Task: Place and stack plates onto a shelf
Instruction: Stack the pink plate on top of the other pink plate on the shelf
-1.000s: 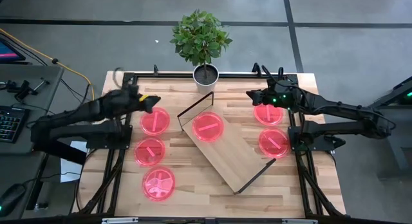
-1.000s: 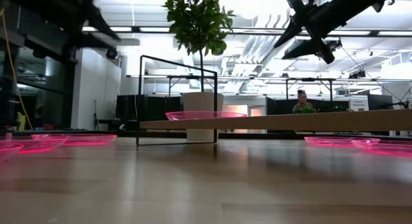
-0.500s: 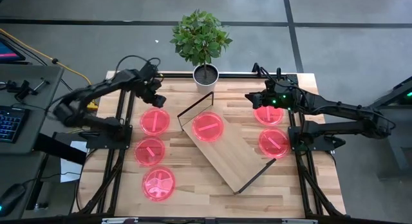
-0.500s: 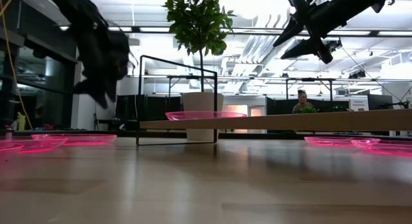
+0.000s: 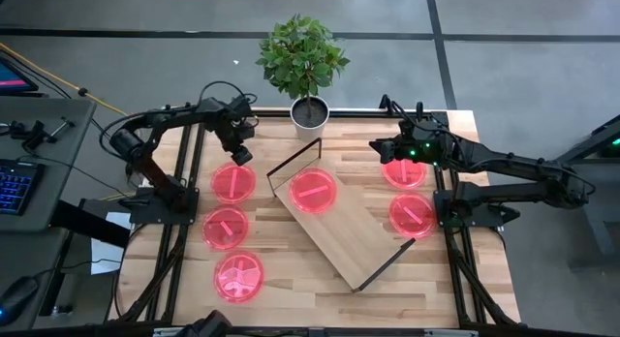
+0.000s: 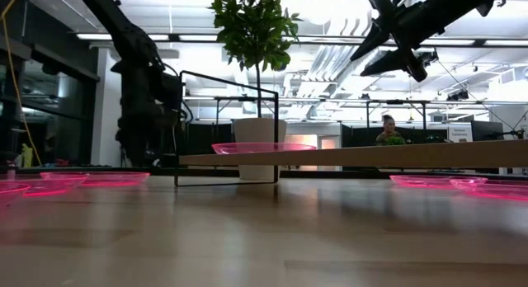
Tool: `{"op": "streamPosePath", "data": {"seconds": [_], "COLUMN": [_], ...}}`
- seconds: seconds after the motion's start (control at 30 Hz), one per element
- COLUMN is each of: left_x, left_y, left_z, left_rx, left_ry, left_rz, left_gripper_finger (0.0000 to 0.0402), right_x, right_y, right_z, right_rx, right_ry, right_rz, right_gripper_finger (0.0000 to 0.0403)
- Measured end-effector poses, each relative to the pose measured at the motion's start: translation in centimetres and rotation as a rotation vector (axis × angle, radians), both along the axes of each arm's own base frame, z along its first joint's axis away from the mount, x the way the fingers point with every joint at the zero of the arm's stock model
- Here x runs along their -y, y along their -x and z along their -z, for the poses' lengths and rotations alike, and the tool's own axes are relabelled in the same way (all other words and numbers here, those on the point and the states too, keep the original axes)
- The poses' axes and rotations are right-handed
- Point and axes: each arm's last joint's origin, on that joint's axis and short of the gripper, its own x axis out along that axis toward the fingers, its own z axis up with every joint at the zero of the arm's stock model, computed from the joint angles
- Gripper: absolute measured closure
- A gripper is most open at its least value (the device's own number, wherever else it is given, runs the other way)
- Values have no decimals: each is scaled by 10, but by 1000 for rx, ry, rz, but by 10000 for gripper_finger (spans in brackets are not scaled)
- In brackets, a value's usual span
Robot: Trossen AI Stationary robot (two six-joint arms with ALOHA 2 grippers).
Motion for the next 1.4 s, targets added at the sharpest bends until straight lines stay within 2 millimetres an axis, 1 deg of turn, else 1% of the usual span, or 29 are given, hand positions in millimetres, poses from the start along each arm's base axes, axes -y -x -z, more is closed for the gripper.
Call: {"op": "streamPosePath", "data": {"seconds": [0.17, 0.47, 0.57, 0.63, 0.7, 0.77, 0.87, 0.9, 0.97, 1.07, 1.4], "left_x": [-2, -3, -1, -1, 0, 5, 7, 8, 10, 11, 17], "left_y": [-2, -2, -5, -7, -9, -10, -12, -11, -10, -10, 0], "left_z": [12, 33, 32, 30, 26, 25, 17, 16, 12, 4, -34], "left_rx": [-13, -73, -81, -75, -69, -68, -64, -75, -88, -64, 27], "left_ry": [20, 130, 128, 127, 108, 117, 92, 94, 86, 52, -73], "left_rz": [107, 147, 161, 163, 174, 189, 198, 192, 184, 184, 113], "left_gripper_finger": [241, 241, 244, 256, 280, 315, 378, 389, 392, 397, 401], "right_x": [0, 0, 1, 1, 1, 1, 1, 1, 1, 1, 1], "right_y": [0, 0, 1, 1, 1, 1, 1, 1, 1, 1, 1], "right_z": [0, 0, 0, 0, 0, 0, 1, 1, 1, 1, 1], "right_rx": [-1, -4, -7, -8, -9, -11, -15, -18, -23, -26, -30], "right_ry": [1, 6, 14, 17, 19, 19, 20, 21, 28, 33, 32], "right_rz": [3, 14, 31, 38, 42, 44, 46, 45, 42, 41, 40], "right_gripper_finger": [235, 235, 235, 235, 235, 235, 235, 235, 235, 236, 236]}}
